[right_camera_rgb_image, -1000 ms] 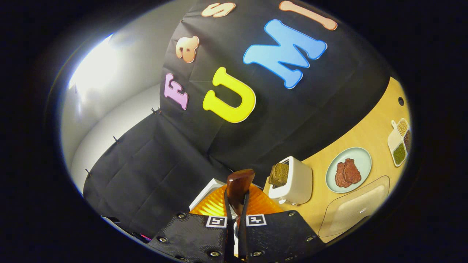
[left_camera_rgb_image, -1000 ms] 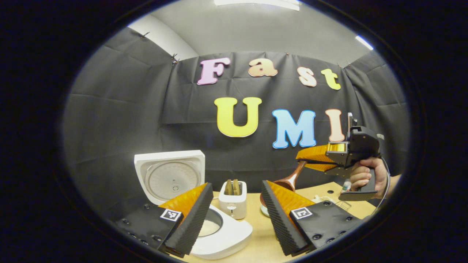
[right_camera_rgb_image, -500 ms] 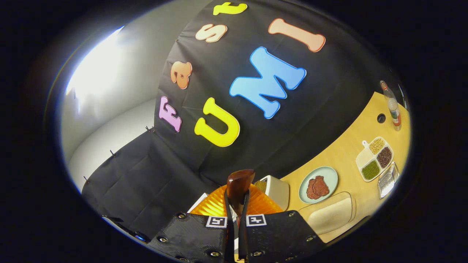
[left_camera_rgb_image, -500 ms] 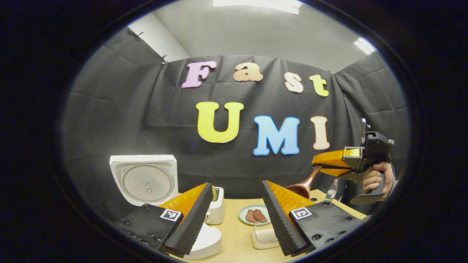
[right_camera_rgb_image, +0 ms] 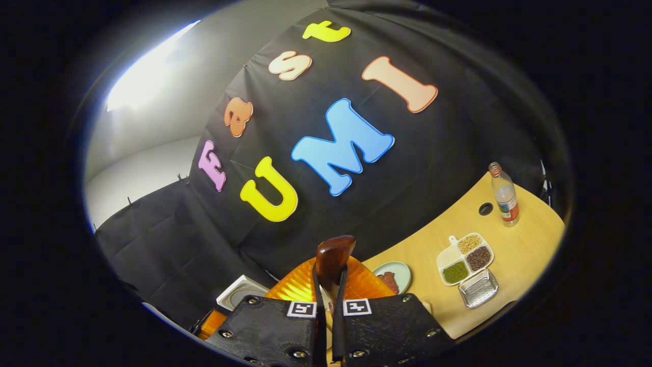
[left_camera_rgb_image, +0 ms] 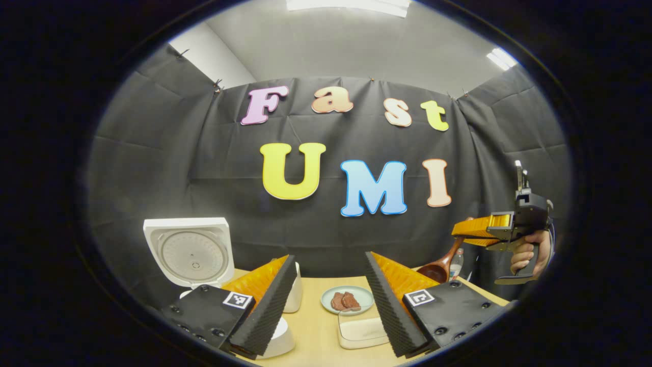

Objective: Close the left gripper, press the button to open the rice cooker; take a wooden spoon from the chopstick holder with the right hand, scoop a spoonful of rice and pour it into the rice cooker, then put the wooden spoon back into the chopstick holder.

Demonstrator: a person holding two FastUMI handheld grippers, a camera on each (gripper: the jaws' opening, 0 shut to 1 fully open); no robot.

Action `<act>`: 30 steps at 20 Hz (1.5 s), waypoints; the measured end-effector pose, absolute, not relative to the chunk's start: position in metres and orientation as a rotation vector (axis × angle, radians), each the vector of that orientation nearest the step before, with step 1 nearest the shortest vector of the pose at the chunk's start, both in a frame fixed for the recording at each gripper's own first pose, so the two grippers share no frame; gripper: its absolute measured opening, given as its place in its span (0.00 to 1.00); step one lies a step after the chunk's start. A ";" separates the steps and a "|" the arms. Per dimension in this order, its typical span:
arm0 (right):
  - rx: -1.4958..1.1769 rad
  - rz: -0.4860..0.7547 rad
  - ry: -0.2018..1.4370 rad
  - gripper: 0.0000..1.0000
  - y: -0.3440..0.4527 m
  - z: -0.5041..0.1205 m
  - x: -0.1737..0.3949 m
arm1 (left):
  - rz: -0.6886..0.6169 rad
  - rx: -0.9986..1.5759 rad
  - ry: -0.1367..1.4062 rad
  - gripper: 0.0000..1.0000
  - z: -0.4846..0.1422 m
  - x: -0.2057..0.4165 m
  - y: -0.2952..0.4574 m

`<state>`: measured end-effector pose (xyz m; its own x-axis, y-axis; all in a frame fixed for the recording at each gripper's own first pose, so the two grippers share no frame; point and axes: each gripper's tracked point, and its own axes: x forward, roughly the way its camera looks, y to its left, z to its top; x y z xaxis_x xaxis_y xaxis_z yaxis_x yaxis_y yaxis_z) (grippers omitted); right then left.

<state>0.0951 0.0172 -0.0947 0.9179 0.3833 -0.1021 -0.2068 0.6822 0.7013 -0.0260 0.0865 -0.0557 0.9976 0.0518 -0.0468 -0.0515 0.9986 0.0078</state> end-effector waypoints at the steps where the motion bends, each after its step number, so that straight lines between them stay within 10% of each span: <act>1: 0.739 0.308 0.249 0.05 0.006 -0.100 0.097 | 0.052 0.007 0.050 0.96 -0.055 -0.027 0.084; 26: 0.338 -0.124 0.425 0.05 -0.087 -0.300 0.155 | 0.154 0.049 0.166 0.97 -0.071 -0.069 0.097; 30: 0.275 -0.157 0.459 0.25 -0.103 -0.317 0.133 | 0.161 0.009 0.152 0.93 -0.069 -0.063 0.100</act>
